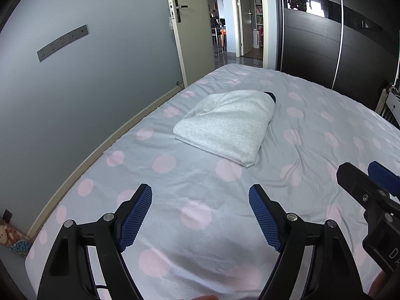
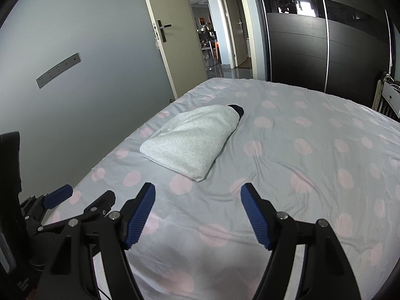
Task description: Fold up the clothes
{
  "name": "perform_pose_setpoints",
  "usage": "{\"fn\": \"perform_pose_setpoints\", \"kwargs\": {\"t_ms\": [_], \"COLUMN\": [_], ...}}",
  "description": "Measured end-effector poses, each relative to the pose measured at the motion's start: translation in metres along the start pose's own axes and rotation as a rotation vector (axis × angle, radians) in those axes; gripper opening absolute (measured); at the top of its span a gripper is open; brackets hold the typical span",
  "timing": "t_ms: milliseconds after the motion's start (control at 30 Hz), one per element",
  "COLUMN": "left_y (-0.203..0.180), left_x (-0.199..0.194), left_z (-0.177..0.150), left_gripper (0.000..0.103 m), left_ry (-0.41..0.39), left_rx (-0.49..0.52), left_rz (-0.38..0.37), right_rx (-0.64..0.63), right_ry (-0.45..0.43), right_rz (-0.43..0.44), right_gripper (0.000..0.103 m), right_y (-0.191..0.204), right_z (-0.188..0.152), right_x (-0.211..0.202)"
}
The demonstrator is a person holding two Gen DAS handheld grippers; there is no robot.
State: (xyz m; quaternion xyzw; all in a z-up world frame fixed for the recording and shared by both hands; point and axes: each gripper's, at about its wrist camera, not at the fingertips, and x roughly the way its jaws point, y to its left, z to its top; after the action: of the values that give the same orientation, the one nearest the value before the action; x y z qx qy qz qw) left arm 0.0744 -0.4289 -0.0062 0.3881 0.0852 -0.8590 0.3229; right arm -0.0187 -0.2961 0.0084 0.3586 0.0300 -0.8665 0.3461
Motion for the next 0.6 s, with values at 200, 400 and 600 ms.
{"fn": "perform_pose_setpoints", "kwargs": {"t_ms": [200,400,600], "left_y": [-0.001,-0.002,-0.005], "left_x": [-0.007,-0.016,-0.026], "left_z": [-0.009,-0.012,-0.016], "left_gripper": [0.081,0.081,0.081], "left_ry": [0.004,-0.011,-0.014], "left_rx": [-0.005,-0.010,-0.004], "left_rz": [-0.002,0.009,0.012], "right_rx": [-0.018,-0.045,-0.052], "right_ry": [-0.009,-0.019,-0.026], "right_rz": [-0.001,0.000,0.003], "right_gripper": [0.070,0.070,0.070], "right_y": [0.006,0.011,0.012], "right_z": [-0.007,-0.013,-0.016], "right_x": [-0.011,-0.020,-0.030]}}
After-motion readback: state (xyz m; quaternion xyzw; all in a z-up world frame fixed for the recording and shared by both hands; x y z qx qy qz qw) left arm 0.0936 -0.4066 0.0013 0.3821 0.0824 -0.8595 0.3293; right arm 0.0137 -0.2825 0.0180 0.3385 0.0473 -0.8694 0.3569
